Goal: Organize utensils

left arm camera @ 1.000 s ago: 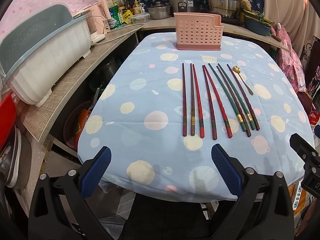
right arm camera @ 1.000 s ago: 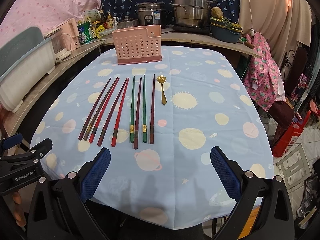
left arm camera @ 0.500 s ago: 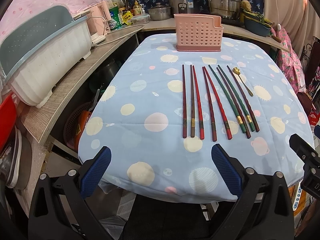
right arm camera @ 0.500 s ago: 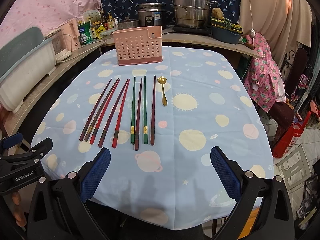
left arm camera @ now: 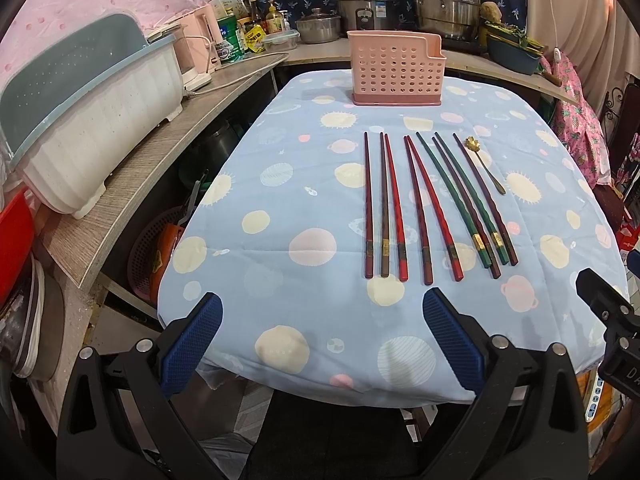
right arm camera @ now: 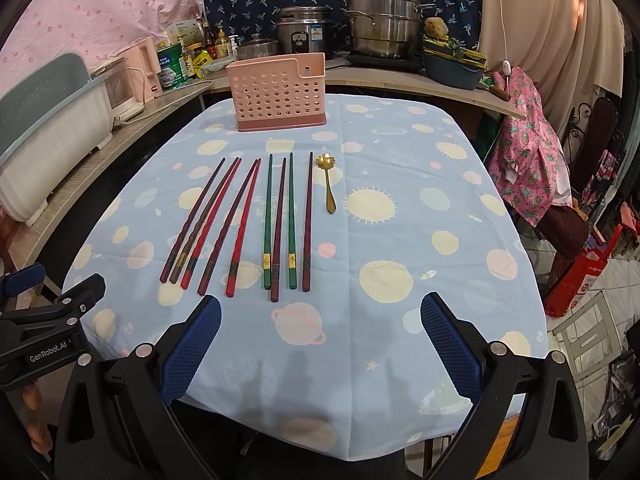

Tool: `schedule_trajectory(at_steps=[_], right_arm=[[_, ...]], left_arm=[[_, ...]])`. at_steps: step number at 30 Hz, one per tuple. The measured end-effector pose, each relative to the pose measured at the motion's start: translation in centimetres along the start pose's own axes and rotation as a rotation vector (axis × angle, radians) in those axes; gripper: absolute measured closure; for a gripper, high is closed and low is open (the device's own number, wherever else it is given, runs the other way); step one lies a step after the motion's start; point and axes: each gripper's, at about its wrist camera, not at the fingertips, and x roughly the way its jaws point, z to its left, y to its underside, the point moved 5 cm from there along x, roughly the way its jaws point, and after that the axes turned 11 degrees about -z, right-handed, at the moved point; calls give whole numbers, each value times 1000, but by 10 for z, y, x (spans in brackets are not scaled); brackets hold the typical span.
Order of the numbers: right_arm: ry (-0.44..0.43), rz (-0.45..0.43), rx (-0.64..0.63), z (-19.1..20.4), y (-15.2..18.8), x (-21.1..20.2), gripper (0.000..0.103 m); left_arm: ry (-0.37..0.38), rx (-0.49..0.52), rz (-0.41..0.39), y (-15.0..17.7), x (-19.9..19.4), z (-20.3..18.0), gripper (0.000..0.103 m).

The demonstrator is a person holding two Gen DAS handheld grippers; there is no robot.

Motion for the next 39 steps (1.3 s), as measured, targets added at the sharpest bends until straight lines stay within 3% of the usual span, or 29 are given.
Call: schedule_trajectory(at_steps=[19, 27, 33, 39], right_arm=[[-5, 10, 23, -4, 0, 9, 7], [-4, 34, 51, -15, 2, 32, 7], [-2, 47, 71, -22, -2, 57, 8], [-5, 64, 76, -23, -7, 77, 15]], left_arm=[[23, -25, 29, 4, 14, 2, 7], [30, -85, 59, 0, 58, 14, 7], [70, -93, 120, 5, 99, 7, 18], [72, -74, 130, 3, 121, 1, 22]])
